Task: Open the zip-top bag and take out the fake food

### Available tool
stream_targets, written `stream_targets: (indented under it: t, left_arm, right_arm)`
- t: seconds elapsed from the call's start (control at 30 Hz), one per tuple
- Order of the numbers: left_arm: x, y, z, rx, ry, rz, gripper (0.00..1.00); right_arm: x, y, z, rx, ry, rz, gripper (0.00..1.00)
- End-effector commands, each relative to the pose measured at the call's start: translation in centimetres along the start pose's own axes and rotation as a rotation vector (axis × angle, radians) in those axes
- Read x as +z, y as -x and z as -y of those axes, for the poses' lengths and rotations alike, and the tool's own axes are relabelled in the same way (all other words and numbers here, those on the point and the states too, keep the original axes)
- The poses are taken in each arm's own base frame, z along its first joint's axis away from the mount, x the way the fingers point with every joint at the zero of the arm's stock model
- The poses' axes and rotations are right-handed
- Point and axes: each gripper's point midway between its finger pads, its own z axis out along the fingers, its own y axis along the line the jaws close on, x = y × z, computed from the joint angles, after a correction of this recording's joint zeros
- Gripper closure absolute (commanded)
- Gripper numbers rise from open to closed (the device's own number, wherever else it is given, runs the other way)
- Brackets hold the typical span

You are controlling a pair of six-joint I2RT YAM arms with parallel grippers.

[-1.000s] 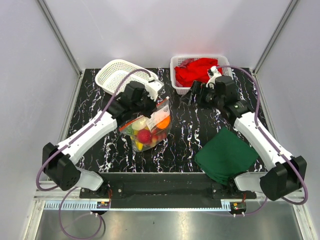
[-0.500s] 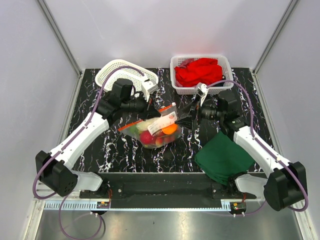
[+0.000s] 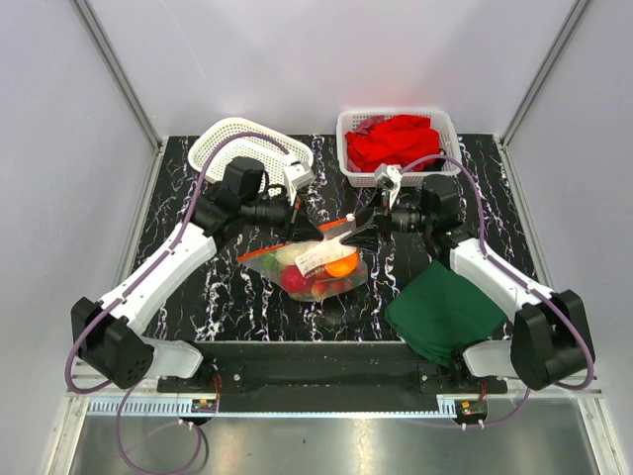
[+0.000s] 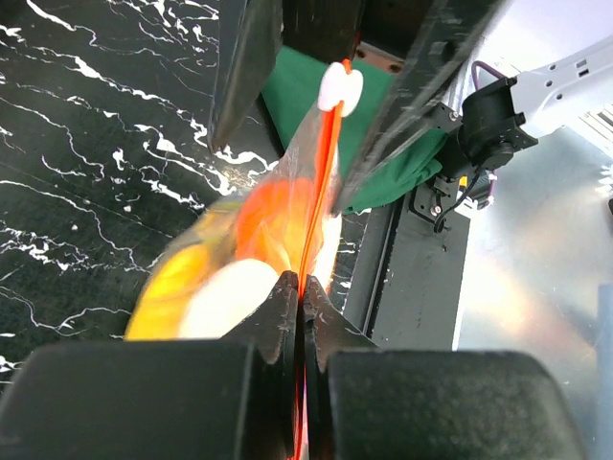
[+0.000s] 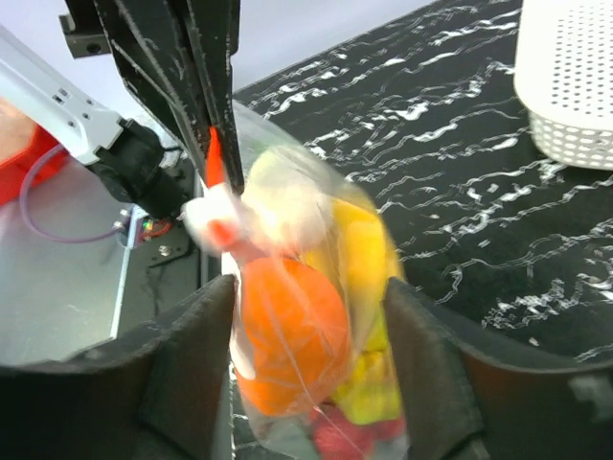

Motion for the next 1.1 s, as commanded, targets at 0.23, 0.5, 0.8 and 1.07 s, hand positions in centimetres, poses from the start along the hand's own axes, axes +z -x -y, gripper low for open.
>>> stream_targets:
  t: [0.23, 0.5, 0.8, 1.07]
  left_arm:
    - [-0.2, 1.8, 1.0, 0.056, -0.044, 0.065, 1.00]
    - [0.1, 4.8, 1.3, 0.064, 0.033, 0.186, 0.42]
    - [2.2, 6.9, 2.5, 0.090, 0.007, 0.260, 0.49]
    - [2.5, 7.4, 2.1, 0.087, 0.014, 0.290, 0.53]
  right_arm:
    - [0.5, 3.3, -2.7, -0.017, 0.186, 0.063, 0.78]
    - [0.3, 2.5, -3.1, 0.018, 0.187, 0.055, 1.00]
    - [0.3, 2.7, -3.5, 0.048, 0.226, 0.062, 1.00]
    - [0.4, 2.2, -3.4, 0.076, 0.238, 0.046, 1.00]
